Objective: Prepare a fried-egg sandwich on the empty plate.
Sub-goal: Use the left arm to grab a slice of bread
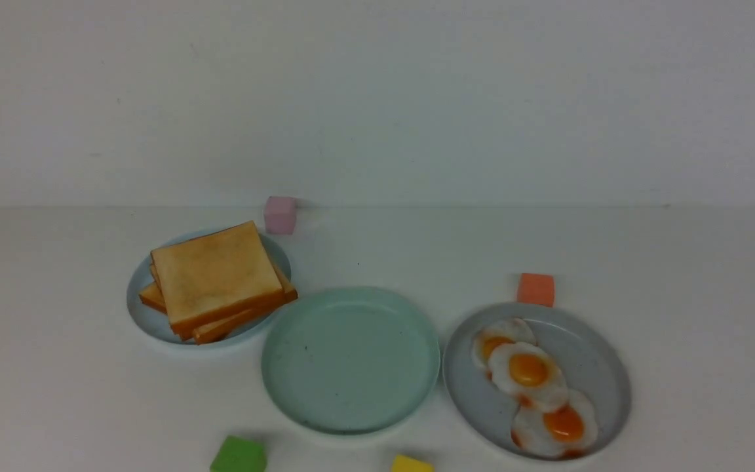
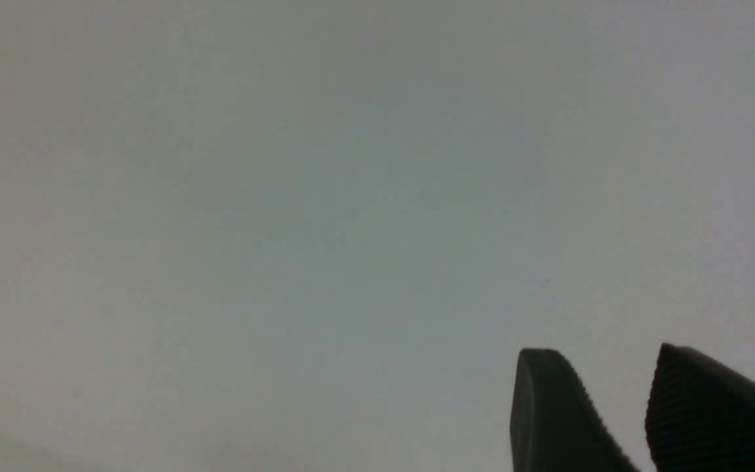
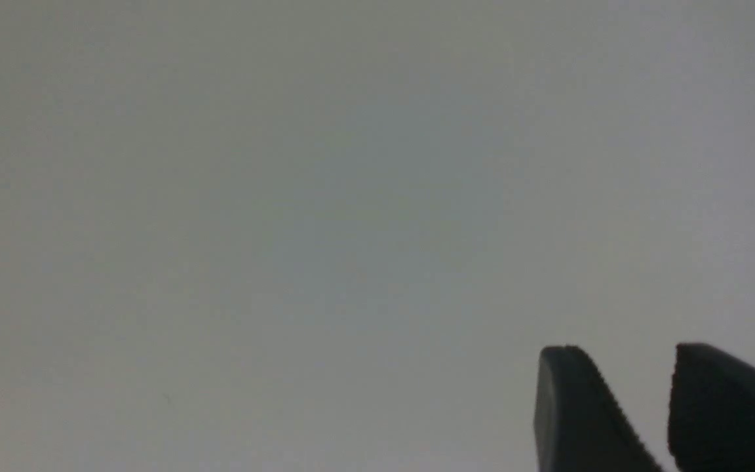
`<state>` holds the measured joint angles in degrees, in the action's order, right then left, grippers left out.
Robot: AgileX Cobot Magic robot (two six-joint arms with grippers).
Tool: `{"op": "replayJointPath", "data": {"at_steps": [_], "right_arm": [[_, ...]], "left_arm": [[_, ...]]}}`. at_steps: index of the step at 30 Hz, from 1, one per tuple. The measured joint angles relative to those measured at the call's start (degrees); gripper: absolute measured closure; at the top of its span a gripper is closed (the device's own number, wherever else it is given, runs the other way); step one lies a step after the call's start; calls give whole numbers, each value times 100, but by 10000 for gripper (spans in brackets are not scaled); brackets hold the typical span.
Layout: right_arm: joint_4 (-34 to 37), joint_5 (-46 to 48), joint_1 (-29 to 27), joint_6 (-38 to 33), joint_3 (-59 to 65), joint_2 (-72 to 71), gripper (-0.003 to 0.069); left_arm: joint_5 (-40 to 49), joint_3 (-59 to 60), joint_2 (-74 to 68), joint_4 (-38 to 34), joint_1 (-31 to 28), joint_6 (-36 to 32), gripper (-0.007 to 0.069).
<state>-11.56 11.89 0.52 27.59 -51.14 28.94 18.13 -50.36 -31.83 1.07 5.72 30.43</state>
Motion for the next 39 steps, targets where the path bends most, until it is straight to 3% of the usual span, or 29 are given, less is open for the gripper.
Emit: {"op": "replayJointPath", "data": {"at_steps": [5,8,13,18,22,26,33,39], "right_arm": [[-434,1386,0,39,-80,954,417],[-222,1938,0,52,92,1472,417],[1084,2686,0,-268,210,2159,417],[2733,3422,0,-1714,235,2721,417],[4145,3855,4,-3096,240,3002,417],[4943,3901,4,-4036,240,3051,417],[5190,4061,4,-4279,240,3051,417],[5278,4066,4,-4293,240,3051,417]], "left_arm": [[854,-115,-1026,825,0,-82,386],[1074,-104,-1591,1136,0,18,386],[1327,-104,-2662,844,0,700,386],[1834,-248,-3707,489,0,810,386],[2453,-865,-4611,179,0,97,386],[2751,-1581,-5431,-334,-6,-640,386],[2899,-2266,-6361,-1850,-745,-1717,386],[2898,-2284,-6917,-3679,-1343,-3623,350]]}}
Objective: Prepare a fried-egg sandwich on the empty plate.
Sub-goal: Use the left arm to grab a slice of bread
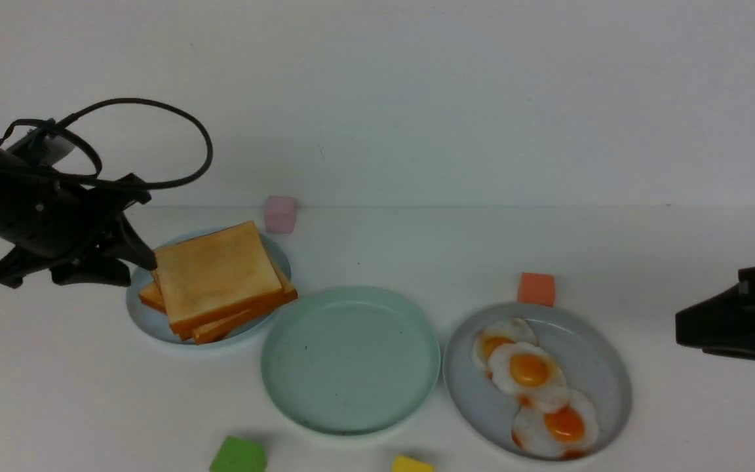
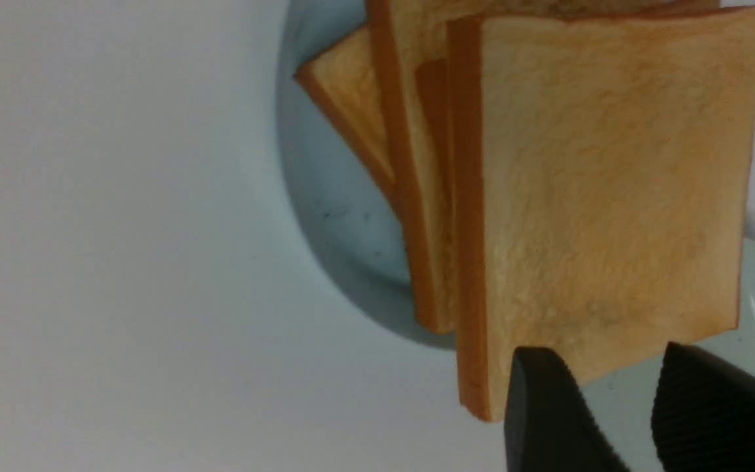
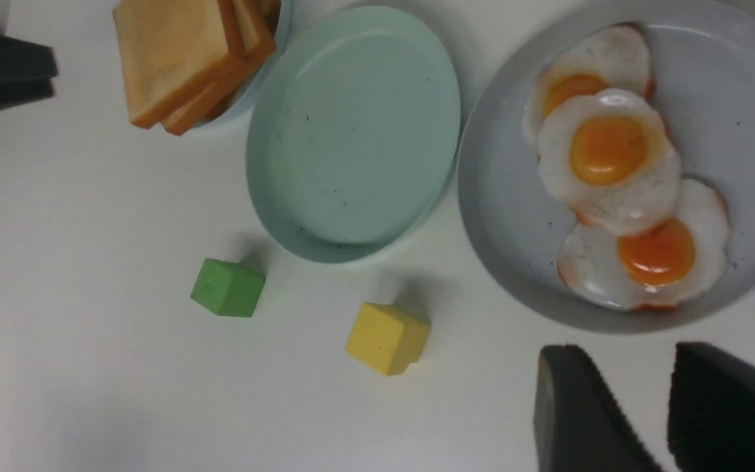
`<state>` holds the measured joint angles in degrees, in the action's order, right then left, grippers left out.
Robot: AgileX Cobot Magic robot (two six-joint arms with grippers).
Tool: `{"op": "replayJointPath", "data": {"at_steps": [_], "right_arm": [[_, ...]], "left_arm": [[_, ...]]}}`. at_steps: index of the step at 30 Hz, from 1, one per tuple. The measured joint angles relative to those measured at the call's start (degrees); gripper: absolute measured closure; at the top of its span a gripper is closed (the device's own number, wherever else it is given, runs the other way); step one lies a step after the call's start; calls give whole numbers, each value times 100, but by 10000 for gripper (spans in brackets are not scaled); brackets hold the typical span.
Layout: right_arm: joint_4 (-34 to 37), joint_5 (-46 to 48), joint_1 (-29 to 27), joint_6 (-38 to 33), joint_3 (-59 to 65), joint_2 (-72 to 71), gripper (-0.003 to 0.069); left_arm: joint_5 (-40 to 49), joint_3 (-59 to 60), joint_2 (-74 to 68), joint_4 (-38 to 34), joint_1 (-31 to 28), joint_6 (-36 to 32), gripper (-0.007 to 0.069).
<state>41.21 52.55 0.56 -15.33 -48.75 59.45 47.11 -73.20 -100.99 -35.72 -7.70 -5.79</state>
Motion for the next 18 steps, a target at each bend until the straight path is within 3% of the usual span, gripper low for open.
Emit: {"op": "replayJointPath", "data": {"at_steps": [8,18], "right_arm": [[17,0,0,-5,0,0,417],[41,0,0,-17,0,0,417]], "left_arm": [[-88,-11,-509,-528,-78,-659,204],[-408,-30,-919,-1053,-78,-979,239]]}}
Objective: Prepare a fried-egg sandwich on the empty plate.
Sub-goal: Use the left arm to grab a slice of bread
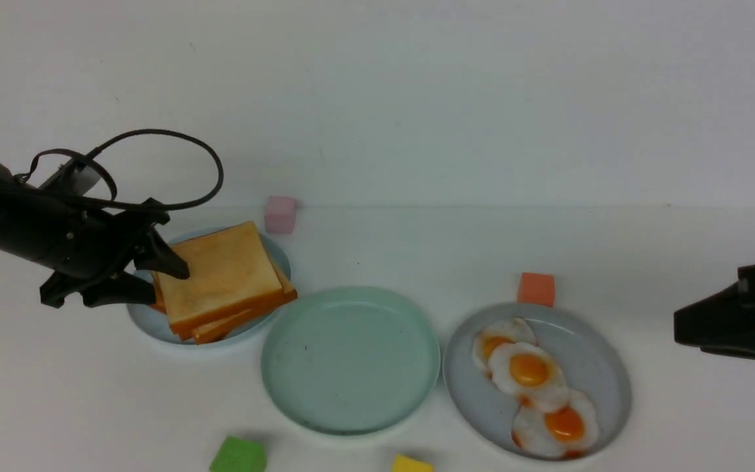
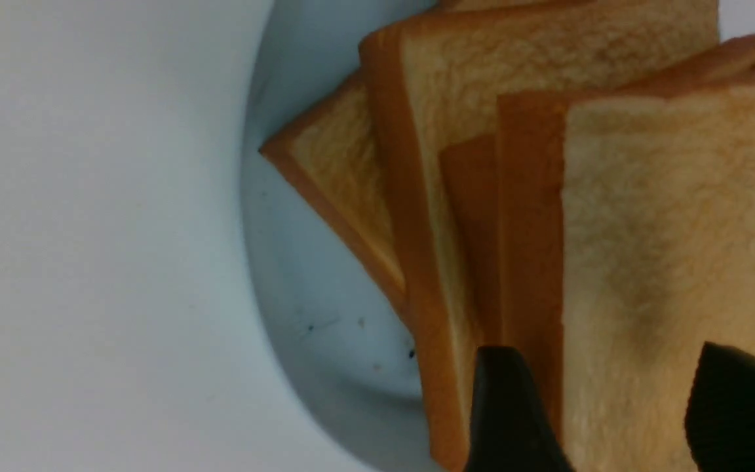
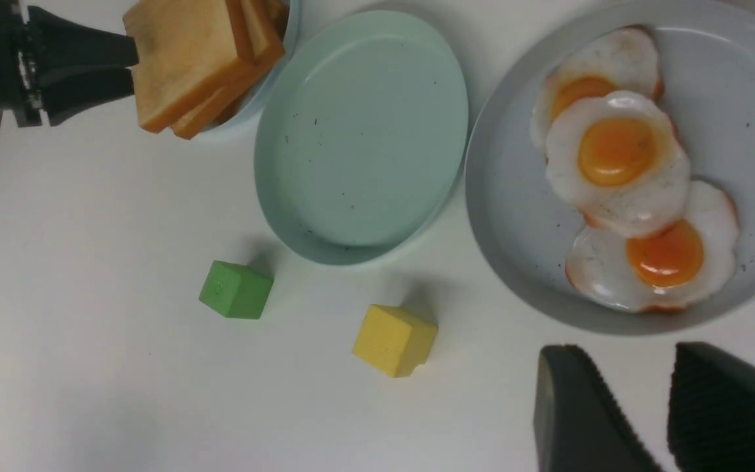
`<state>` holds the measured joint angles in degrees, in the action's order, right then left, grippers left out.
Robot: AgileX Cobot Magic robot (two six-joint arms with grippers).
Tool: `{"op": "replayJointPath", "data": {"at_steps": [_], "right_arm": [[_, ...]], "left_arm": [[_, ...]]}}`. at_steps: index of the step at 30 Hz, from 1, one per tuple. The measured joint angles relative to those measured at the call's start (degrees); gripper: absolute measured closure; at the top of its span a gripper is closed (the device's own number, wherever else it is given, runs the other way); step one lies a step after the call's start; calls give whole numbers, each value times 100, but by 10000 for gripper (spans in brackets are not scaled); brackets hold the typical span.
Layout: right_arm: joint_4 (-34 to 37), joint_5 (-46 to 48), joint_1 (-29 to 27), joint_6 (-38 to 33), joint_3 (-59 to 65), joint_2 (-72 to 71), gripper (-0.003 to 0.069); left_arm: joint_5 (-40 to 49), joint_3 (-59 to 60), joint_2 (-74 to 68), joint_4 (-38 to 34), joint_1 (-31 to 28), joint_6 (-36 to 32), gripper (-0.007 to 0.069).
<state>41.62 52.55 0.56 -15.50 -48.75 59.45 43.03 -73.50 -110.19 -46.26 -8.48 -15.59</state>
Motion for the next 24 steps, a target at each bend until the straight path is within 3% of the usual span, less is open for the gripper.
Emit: {"op": "replayJointPath", "data": {"at_steps": [5,15,24], "right_arm": [[-1,0,0,-78,0,0,417],[-1,23,0,-97,0,0,417],[-1,123,0,-97,0,0,417]], "left_arm": [[-36,0,-155,-299,0,-257,298],[-26,0,-122,-174,-12,-308,566],[77,0,903,250,-18,-464,577]]}}
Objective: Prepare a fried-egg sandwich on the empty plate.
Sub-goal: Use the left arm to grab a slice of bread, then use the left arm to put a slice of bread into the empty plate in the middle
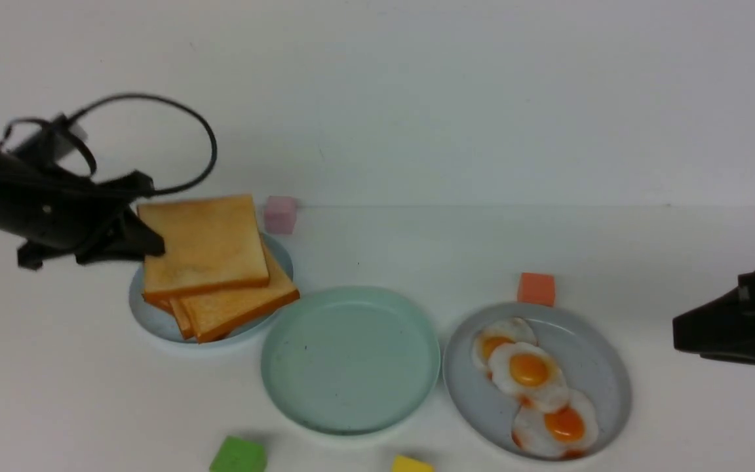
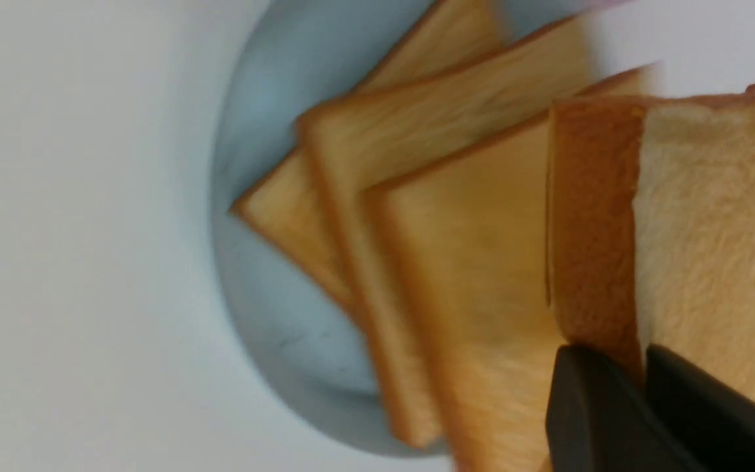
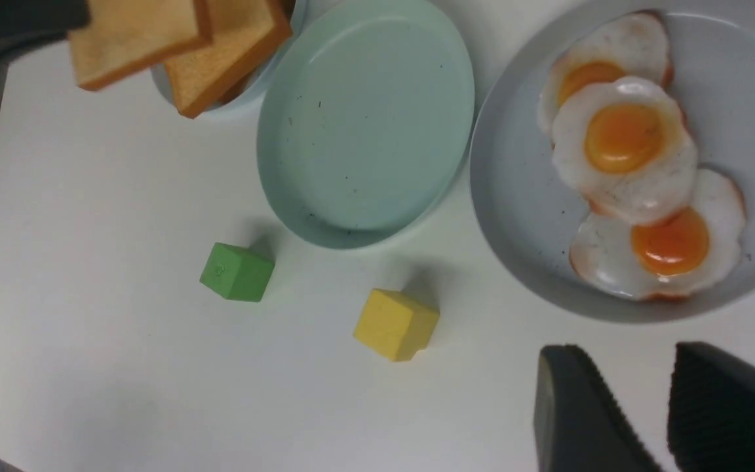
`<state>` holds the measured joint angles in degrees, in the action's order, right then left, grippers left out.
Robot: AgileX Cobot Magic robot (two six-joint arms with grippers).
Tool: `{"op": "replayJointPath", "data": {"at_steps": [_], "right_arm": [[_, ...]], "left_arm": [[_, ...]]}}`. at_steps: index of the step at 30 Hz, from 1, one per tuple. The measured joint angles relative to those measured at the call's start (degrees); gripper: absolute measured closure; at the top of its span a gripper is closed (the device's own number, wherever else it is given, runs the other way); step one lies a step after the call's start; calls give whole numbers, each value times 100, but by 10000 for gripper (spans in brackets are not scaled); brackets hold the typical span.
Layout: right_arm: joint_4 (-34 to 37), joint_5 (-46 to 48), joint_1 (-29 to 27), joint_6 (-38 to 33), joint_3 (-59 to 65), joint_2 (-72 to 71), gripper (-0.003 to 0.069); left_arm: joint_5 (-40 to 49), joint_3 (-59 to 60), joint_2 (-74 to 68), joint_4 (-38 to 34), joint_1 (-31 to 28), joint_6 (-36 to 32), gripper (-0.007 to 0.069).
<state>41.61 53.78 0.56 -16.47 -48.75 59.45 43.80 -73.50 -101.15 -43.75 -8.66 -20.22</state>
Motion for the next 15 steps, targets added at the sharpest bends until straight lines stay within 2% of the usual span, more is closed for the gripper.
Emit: {"op": "replayJointPath", "data": {"at_steps": [5,7,11,15], "right_arm": [[0,6,0,0,0,0,417],[0,6,0,0,0,0,417],[0,6,0,0,0,0,417],[0,6,0,0,0,0,417]], "left_arm": [[614,0,376,-373,174,-557,577],[824,0,363,-496,573,-890,577],[704,0,-6,-561,1452,-1091,577],[330,0,-438,-472,1854,-1051,577]]}}
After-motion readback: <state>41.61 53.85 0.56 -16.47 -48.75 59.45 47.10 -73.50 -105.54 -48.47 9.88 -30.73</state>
